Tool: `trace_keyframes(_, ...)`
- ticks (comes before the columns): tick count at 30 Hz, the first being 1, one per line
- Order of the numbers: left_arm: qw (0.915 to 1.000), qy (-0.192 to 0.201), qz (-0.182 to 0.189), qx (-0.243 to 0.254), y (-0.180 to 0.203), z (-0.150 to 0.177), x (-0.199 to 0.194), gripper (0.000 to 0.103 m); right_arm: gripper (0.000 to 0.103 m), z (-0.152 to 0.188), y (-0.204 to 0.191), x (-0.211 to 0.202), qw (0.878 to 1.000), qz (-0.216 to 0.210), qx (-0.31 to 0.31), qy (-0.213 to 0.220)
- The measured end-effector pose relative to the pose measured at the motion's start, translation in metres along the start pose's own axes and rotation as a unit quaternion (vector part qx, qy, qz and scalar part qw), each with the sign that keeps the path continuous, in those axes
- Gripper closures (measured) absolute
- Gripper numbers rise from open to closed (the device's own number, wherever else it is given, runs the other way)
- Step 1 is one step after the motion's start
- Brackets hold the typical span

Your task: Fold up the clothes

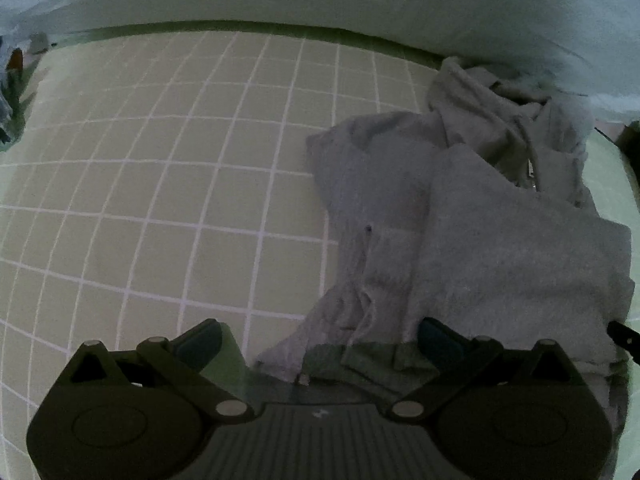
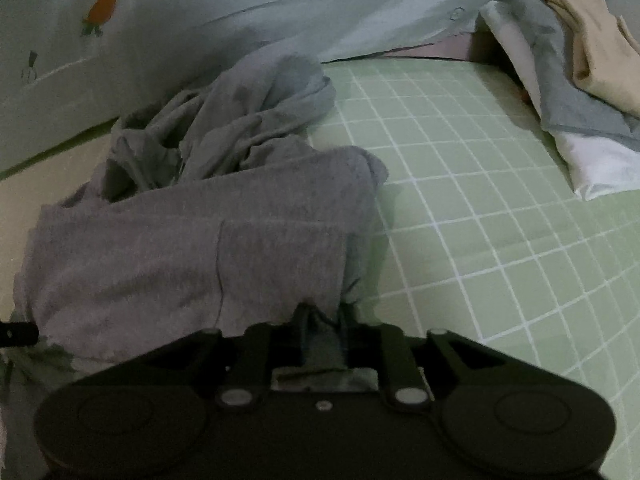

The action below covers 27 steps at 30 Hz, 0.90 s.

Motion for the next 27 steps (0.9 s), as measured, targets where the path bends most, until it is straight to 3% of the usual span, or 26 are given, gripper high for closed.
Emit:
trace_keyframes(1, 1.0000, 0.000, 0.003, -0.005, 0.000, -0.002, -0.001, 0.000, 0.082, -0.001, 0.000, 0.000, 1.000, 0.001, -0.003, -0.002)
trace_keyframes(3, 0.9997, 0.012, 0.013, -0.016, -0.001, -0.010, -0.008, 0.000, 0.065, -0.006, 0.002, -0.004, 1.000, 0.005, 0.004, 0.002)
trace_keyframes(4, 0.9995, 0.020, 0.015, -0.021, -0.001, -0.016, -0.012, 0.000, 0.041, -0.011, 0.004, -0.007, 1.000, 0.010, 0.015, 0.011)
trace_keyframes(5, 0.9991, 0.029, 0.017, -0.025, -0.001, -0.022, -0.015, 0.000, 0.026, -0.016, 0.007, -0.009, 0.999, 0.011, 0.027, 0.022)
trace_keyframes(7, 0.9987, 0.040, 0.017, -0.026, 0.000, -0.036, -0.017, 0.000, 0.021, -0.027, 0.012, -0.015, 0.998, 0.006, 0.051, 0.046)
trace_keyframes(10, 0.9985, 0.046, 0.017, -0.022, 0.004, -0.059, -0.013, 0.000, 0.004, -0.044, 0.016, -0.011, 0.996, 0.015, 0.063, 0.056)
trace_keyframes(14, 0.9984, 0.053, 0.021, 0.001, 0.017, -0.097, 0.002, 0.000, 0.004, -0.070, 0.018, 0.003, 0.995, 0.027, 0.077, 0.053)
trace_keyframes(20, 0.9965, 0.064, 0.054, -0.005, 0.040, -0.150, 0.034, 0.000, 0.004, -0.110, 0.017, 0.035, 0.993, 0.034, 0.105, 0.045)
trace_keyframes(27, 0.9964, 0.056, 0.063, -0.011, 0.056, -0.184, 0.074, 0.000, 0.004, -0.151, 0.012, 0.079, 0.990, 0.045, 0.133, 0.030)
Point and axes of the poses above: each gripper's, at about its wrist camera, not at the fingertips, and x roughly the way its jaws point, y to its right, z to its underside, the point moved 8 cm from there along x, roughly the way its jaws point, and after that the axes turned 13 degrees about z, right-handed, at the moved point
